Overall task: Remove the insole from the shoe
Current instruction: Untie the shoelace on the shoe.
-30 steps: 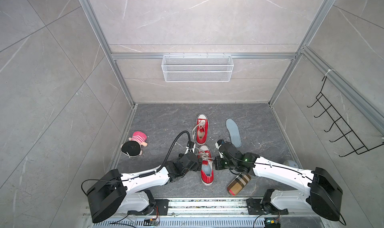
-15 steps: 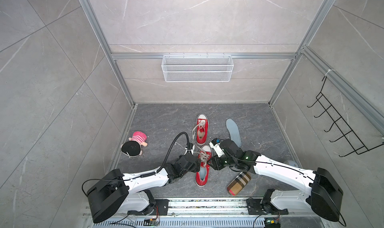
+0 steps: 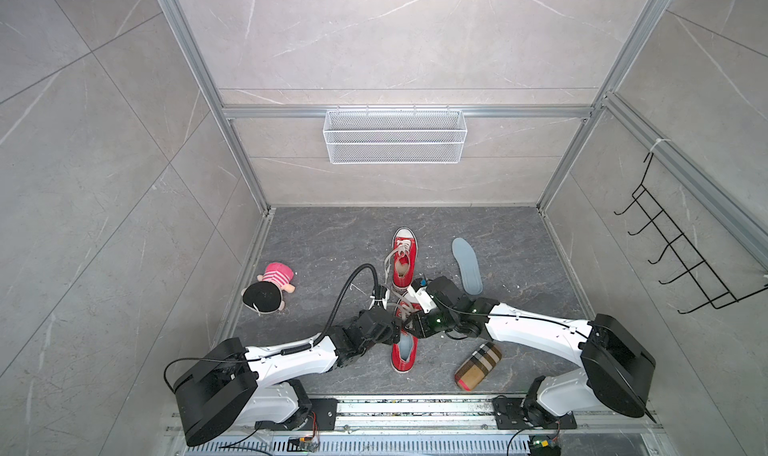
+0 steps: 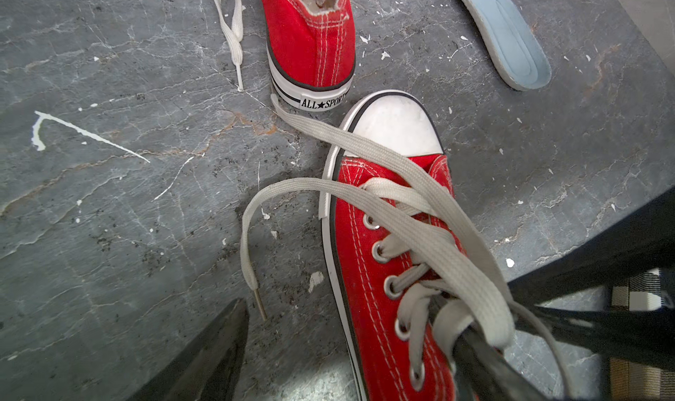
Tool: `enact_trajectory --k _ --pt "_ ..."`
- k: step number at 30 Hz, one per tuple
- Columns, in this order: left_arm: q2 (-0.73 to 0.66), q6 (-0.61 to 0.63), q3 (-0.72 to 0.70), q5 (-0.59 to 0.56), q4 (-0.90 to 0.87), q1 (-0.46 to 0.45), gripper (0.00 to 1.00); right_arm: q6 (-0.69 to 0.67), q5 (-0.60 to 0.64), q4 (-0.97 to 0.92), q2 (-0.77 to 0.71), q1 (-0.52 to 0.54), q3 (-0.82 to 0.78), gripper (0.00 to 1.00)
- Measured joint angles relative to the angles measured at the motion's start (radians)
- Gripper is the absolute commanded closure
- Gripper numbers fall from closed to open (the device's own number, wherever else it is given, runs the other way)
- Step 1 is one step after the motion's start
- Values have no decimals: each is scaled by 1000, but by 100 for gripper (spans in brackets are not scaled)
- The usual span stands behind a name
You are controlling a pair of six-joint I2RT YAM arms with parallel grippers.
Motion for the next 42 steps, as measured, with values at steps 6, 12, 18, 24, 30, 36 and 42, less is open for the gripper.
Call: enact_trajectory --k 6,12,18,24,30,36,42 --pt "0 -21 0 -46 -17 0 20 42 58 -20 20 2 7 94" --pt "-5 -111 5 -119 -55 -6 15 71 260 -195 -86 0 11 94" --pt "3 -157 17 -174 -88 -5 15 100 442 -349 -60 0 41 91" --pt "24 -198 17 -254 -179 11 14 125 698 -585 -5 -5 59 81" --pt "10 -198 16 -268 -194 11 11 118 816 -674 -23 -11 94 75" --pt "-105 -164 17 -250 -246 11 8 125 900 -763 -39 -38 120 66" --pt "-272 -151 24 -244 -392 33 5 101 959 -822 -179 -180 134 61"
